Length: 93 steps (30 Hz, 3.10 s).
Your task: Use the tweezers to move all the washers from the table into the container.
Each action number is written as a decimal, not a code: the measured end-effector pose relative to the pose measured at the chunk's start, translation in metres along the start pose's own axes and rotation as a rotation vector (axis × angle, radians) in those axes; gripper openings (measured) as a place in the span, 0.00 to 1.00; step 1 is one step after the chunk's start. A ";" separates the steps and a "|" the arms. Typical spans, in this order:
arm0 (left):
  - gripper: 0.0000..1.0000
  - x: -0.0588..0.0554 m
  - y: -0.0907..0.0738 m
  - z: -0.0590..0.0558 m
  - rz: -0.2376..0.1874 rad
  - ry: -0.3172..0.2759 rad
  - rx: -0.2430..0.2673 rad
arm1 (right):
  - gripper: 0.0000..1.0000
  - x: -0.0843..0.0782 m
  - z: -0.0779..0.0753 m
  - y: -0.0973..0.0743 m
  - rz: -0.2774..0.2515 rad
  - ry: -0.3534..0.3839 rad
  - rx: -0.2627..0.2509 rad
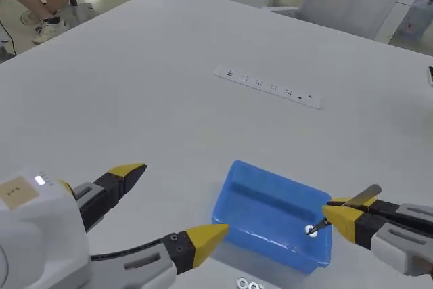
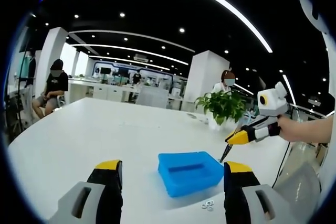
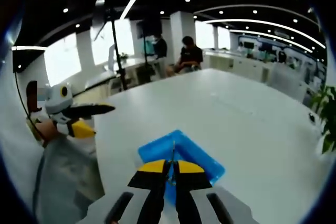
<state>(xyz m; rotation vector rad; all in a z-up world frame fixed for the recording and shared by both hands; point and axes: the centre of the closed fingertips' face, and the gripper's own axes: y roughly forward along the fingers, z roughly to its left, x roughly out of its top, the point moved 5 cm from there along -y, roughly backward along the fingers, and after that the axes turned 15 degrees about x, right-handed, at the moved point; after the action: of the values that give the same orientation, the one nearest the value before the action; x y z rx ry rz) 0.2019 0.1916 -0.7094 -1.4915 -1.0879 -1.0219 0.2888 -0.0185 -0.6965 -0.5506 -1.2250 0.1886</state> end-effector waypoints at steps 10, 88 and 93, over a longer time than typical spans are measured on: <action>0.79 0.001 -0.001 0.000 -0.005 -0.004 0.010 | 0.03 -0.008 -0.025 0.012 0.030 0.060 -0.036; 0.76 -0.008 0.000 -0.002 0.061 0.049 -0.012 | 0.03 -0.017 0.020 0.023 -0.013 0.044 0.031; 0.76 -0.009 0.000 -0.003 0.065 0.052 -0.020 | 0.03 -0.018 0.031 0.034 0.004 0.019 0.075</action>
<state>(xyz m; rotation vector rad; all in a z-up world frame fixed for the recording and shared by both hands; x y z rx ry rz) 0.1999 0.1875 -0.7177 -1.4987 -0.9886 -1.0237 0.2587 0.0122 -0.7213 -0.4890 -1.1935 0.2314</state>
